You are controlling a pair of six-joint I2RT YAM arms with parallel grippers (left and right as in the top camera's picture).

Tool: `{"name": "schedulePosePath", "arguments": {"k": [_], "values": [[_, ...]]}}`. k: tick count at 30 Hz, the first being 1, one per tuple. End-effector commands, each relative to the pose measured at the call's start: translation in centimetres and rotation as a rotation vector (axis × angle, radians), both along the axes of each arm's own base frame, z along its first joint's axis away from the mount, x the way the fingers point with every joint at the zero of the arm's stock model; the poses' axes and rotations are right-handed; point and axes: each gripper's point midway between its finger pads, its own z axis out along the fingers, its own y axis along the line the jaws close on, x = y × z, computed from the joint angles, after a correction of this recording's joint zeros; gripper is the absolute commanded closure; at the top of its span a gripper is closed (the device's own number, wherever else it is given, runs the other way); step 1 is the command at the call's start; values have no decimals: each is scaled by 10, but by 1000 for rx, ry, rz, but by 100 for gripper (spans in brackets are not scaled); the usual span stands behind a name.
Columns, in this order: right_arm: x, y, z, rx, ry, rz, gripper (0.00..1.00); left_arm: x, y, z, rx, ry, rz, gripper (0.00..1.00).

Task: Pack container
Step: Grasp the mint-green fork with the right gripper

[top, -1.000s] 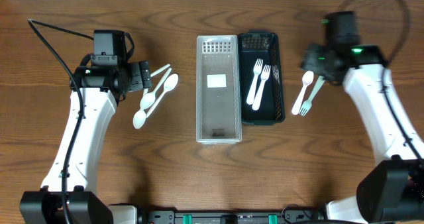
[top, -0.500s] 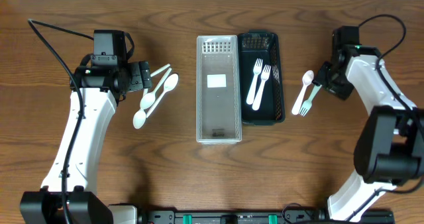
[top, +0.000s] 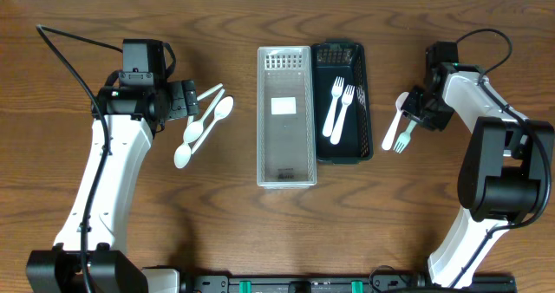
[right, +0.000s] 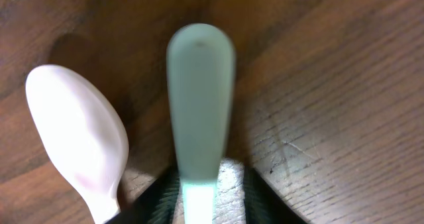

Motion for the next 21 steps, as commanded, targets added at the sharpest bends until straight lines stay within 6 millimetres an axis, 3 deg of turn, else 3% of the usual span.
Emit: {"name": "schedulePosePath", "arguments": {"k": [1, 3, 6, 9, 12, 14, 18, 21], "values": [[-14, 3, -13, -11, 61, 2, 82, 3, 4, 4, 21, -7, -2, 2], [-21, -3, -11, -45, 85, -9, 93, 3, 4, 4, 22, -7, -2, 2], [-23, -13, 4, -106, 78, -12, 98, 3, 4, 4, 22, -7, -2, 2], [-15, -15, 41, -151, -11, 13, 98, 3, 5, 4, 22, -7, -1, 2], [-1, -1, 91, -150, -164, 68, 99, 3, 5, 4, 22, -7, -2, 2], [9, 23, 127, -102, -287, 143, 99, 3, 5, 4, 22, -7, -1, 2], [22, 100, 191, 75, -534, 343, 99, 3, 4, 4, 22, -7, -2, 2], [26, 144, 205, 121, -610, 440, 99, 3, 5, 4, 22, -7, -1, 2]]}}
